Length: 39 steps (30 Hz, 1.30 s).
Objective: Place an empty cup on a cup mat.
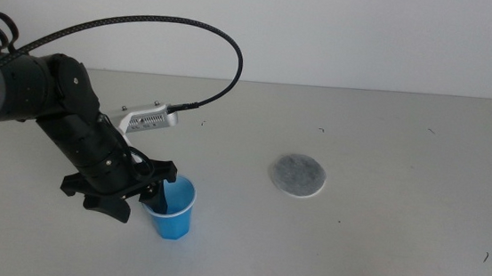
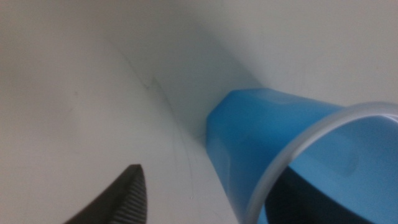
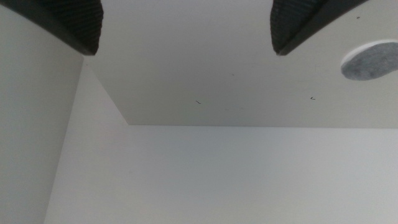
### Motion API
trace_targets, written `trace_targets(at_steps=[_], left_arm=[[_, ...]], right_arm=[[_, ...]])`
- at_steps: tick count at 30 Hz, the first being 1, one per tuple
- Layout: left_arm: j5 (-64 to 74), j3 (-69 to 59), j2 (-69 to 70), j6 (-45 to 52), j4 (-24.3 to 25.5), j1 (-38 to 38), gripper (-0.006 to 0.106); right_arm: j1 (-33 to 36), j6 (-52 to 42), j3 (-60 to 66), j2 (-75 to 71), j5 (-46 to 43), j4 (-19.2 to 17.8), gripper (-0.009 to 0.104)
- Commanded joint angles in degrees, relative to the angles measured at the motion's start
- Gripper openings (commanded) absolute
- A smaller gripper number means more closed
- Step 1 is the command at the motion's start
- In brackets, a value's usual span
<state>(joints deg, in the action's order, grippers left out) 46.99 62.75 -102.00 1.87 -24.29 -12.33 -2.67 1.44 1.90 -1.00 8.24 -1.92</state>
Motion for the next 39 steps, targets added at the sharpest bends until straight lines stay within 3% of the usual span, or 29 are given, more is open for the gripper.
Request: trace_targets(at_steps=[1, 6, 7, 17, 27, 39], left_arm=[[-0.57, 1.72, 2.40, -0.55, -2.19, -0.36, 0.047], [-0.02, 1.80, 2.52, -0.50, -2.57, -0.36, 0.002], [0.02, 1.96, 2.66, -0.50, -2.87, -0.36, 0.000], [6.86, 14.47, 2.93, -1.87, -2.86, -2.65, 0.000], [13.59, 38.15, -7.45, -13.10, 7.59, -11.66, 0.000], [18.37, 65.77, -27.36, -18.71, 11.34, -20.79, 0.000]], right_arm=[[0.11, -0.49, -0.66, -1.10, -4.47, -0.52, 0.094], [0.11, -0.49, -0.66, -1.10, -4.47, -0.52, 0.094], [0.11, -0.49, -0.66, -1.10, -4.47, -0.52, 0.094], [0.11, -0.49, -0.66, -1.10, -4.47, -0.52, 0.094], [0.11, -0.49, -0.66, -1.10, -4.47, -0.52, 0.094], [0.11, -0.49, -0.66, -1.10, -4.47, -0.52, 0.094]])
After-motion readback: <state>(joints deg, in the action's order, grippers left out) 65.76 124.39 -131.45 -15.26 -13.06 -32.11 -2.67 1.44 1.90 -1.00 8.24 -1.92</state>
